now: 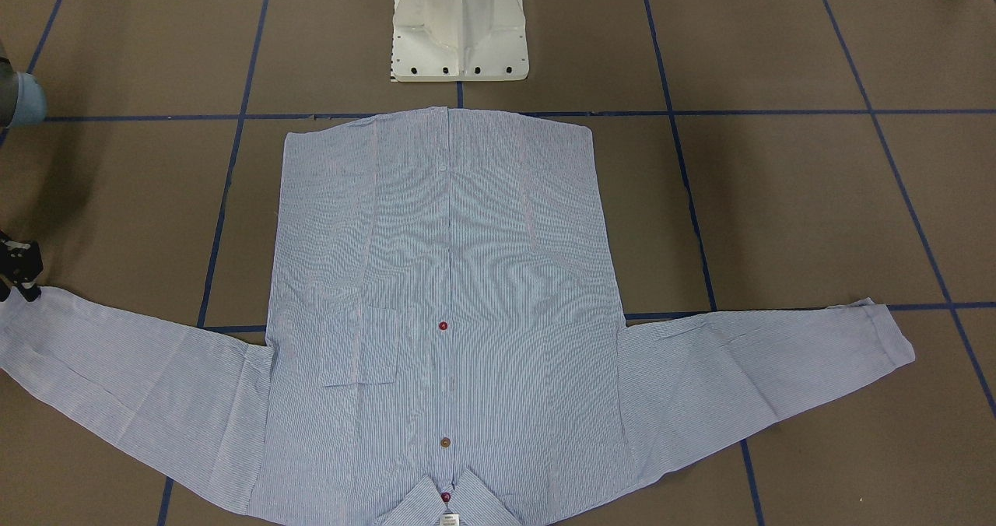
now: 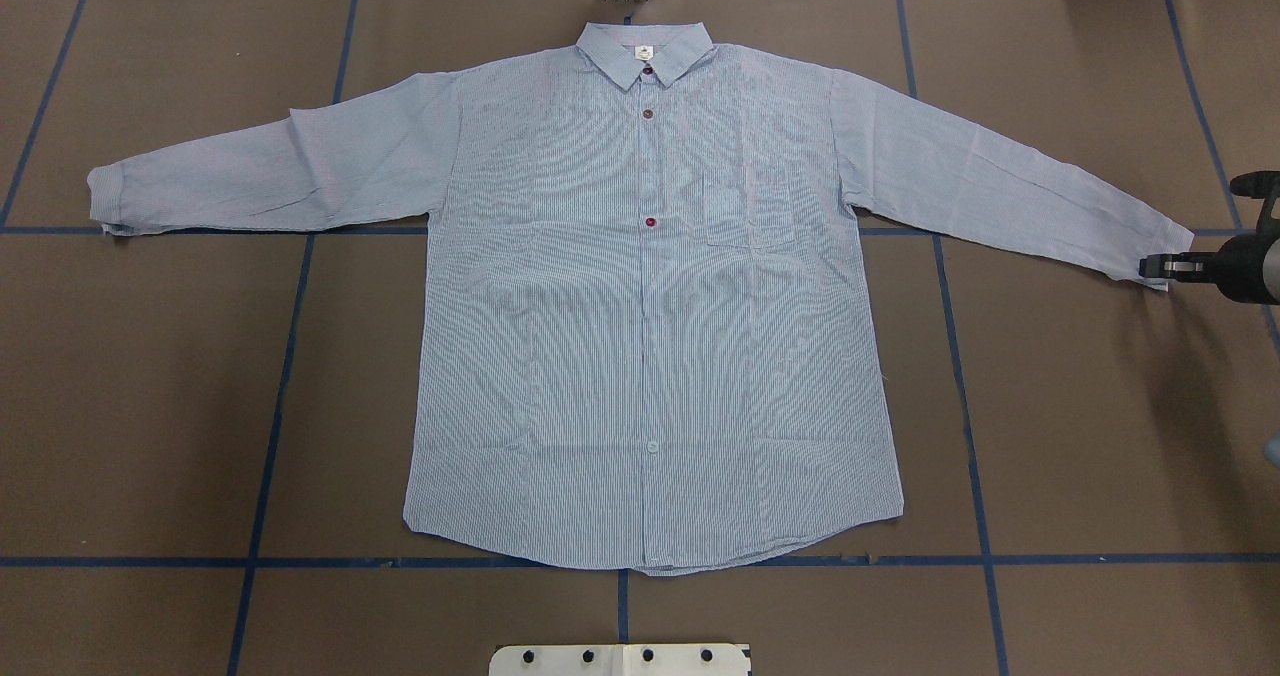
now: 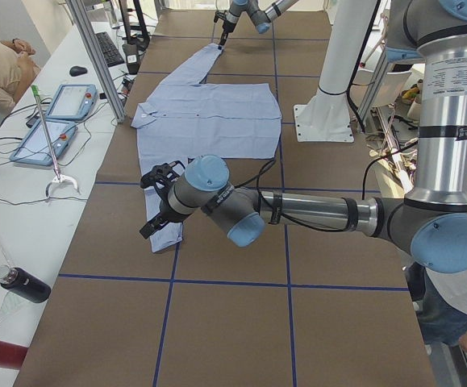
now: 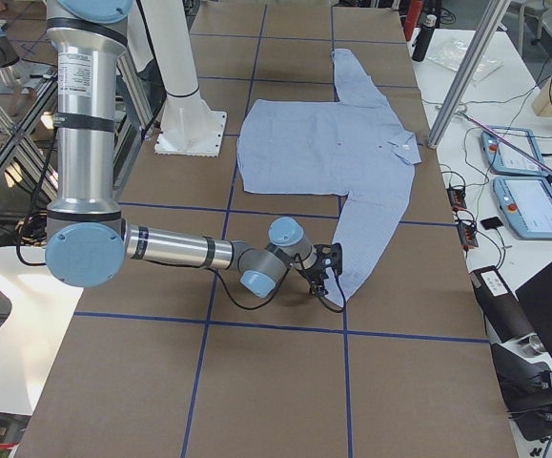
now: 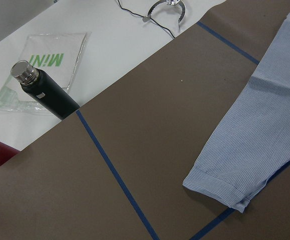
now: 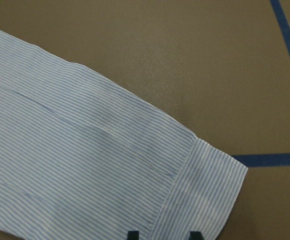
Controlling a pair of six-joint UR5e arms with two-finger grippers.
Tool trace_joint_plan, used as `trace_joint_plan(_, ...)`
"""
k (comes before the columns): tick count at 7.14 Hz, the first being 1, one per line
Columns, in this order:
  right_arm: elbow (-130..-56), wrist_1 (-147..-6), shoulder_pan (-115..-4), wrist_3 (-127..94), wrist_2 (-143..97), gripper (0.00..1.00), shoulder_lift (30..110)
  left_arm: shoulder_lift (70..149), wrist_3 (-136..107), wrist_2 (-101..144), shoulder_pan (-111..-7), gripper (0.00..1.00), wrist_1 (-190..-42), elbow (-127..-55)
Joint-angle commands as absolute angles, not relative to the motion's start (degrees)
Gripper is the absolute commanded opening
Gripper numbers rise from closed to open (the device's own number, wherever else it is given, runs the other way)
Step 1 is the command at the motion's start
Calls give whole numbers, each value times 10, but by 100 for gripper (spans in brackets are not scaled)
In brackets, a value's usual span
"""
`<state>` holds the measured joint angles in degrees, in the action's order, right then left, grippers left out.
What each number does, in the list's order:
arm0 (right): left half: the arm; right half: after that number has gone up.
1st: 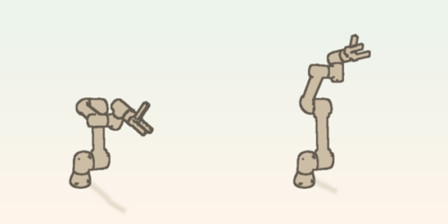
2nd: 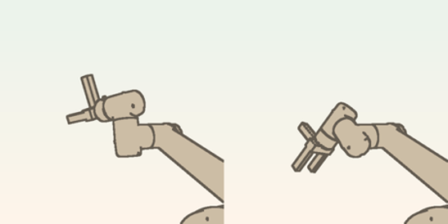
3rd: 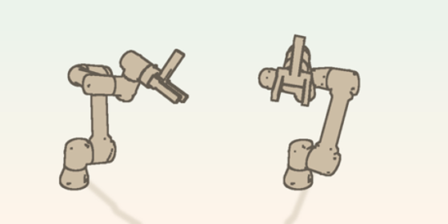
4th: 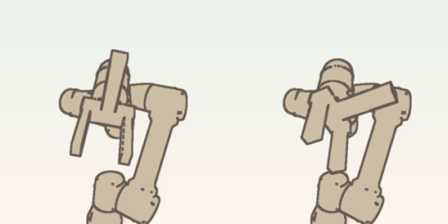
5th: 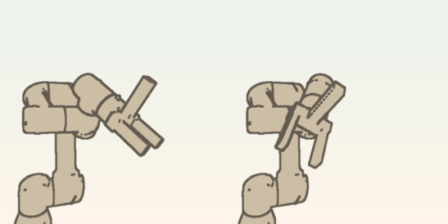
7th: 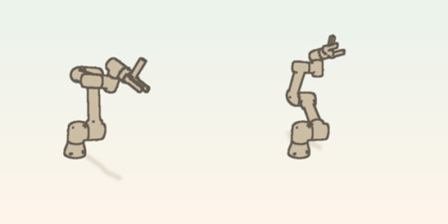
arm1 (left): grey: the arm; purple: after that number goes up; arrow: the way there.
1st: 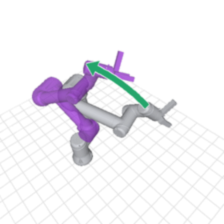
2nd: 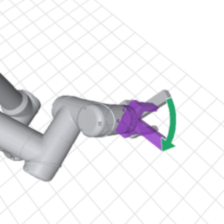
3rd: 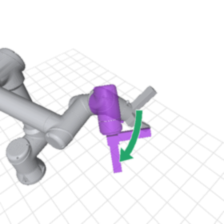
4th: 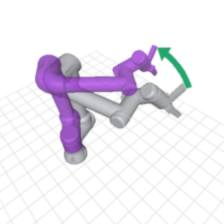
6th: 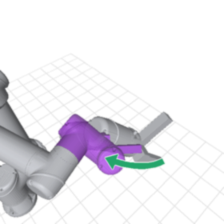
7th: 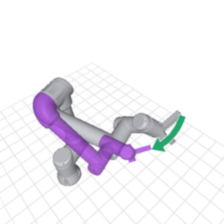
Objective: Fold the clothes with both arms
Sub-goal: 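Lower the right gripper and grasp the shirt cuff, then carry the cuff with the right gripper across the shirt front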
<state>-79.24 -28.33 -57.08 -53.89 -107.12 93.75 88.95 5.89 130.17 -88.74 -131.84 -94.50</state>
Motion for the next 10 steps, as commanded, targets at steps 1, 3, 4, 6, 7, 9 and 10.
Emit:
trace_joint_plan(1, -795, -283, -570, -540, -1071, 0, 938, 889, 59, 1302, -887, 100, -1318, -945)
trace_joint_plan(3, -835, -293, -570, -539, -1073, 0, 931, 889, 58, 1302, -887, 100, -1318, -947)
trace_joint_plan(4, -853, -295, -570, -540, -1076, 0, 919, 889, 58, 1302, -887, 100, -1318, -947)
trace_joint_plan(6, -922, -451, -570, -562, -1075, 0, 828, 889, 58, 1302, -887, 100, -1318, -947)
trace_joint_plan(7, -948, -559, -554, -612, -1070, 0, 747, 889, 58, 1302, -887, 100, -1318, -947)
trace_joint_plan(9, -936, -701, -454, -711, -945, 0, 575, 889, 58, 1302, -887, 100, -1318, -947)
trace_joint_plan(10, -934, -721, -429, -724, -911, 0, 531, 889, 58, 1302, -887, 100, -1318, -947)
